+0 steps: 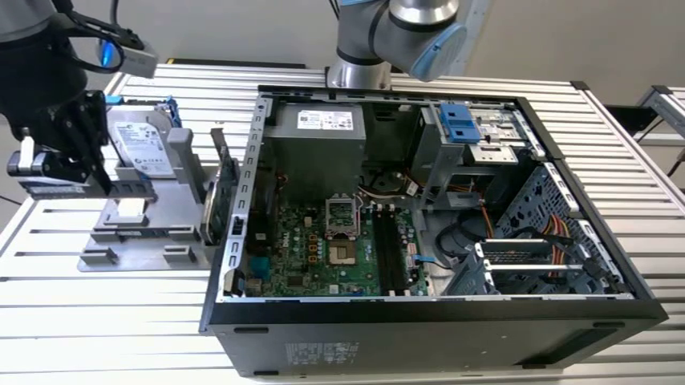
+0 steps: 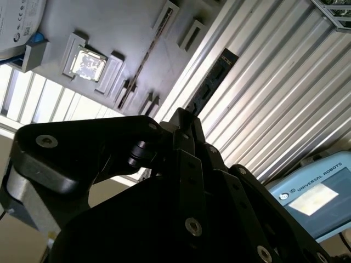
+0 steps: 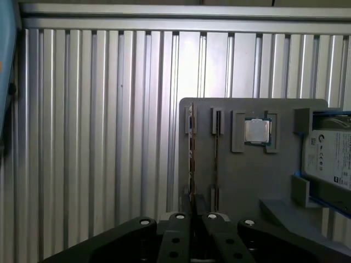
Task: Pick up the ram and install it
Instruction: 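Pick up the ram and move it above insertion slot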
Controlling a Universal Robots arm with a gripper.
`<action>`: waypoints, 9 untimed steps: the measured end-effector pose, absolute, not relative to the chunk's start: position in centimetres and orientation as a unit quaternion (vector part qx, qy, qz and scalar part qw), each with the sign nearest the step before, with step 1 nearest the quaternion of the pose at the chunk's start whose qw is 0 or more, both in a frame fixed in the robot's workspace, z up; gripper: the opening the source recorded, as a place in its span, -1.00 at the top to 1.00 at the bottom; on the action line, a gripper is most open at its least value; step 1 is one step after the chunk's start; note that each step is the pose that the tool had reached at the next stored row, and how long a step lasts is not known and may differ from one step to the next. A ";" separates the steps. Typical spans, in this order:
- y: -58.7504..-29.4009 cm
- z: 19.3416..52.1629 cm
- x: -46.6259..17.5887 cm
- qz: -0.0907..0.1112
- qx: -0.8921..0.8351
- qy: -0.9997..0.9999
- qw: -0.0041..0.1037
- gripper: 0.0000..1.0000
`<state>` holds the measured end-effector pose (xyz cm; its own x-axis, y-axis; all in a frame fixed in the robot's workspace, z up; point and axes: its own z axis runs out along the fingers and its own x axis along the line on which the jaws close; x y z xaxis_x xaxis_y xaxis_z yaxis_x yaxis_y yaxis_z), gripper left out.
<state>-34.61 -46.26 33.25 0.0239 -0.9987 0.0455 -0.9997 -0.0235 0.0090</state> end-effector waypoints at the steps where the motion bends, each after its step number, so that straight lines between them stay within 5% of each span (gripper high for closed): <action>1: -46.3 33.3 -34.6 0.013 0.715 -0.698 0.019 1.00; 9: -46.3 34.0 -34.6 0.013 0.715 -0.698 0.019 1.00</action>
<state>-34.62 -46.25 34.00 0.0239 -0.9987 0.0455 -0.9997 -0.0235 0.0090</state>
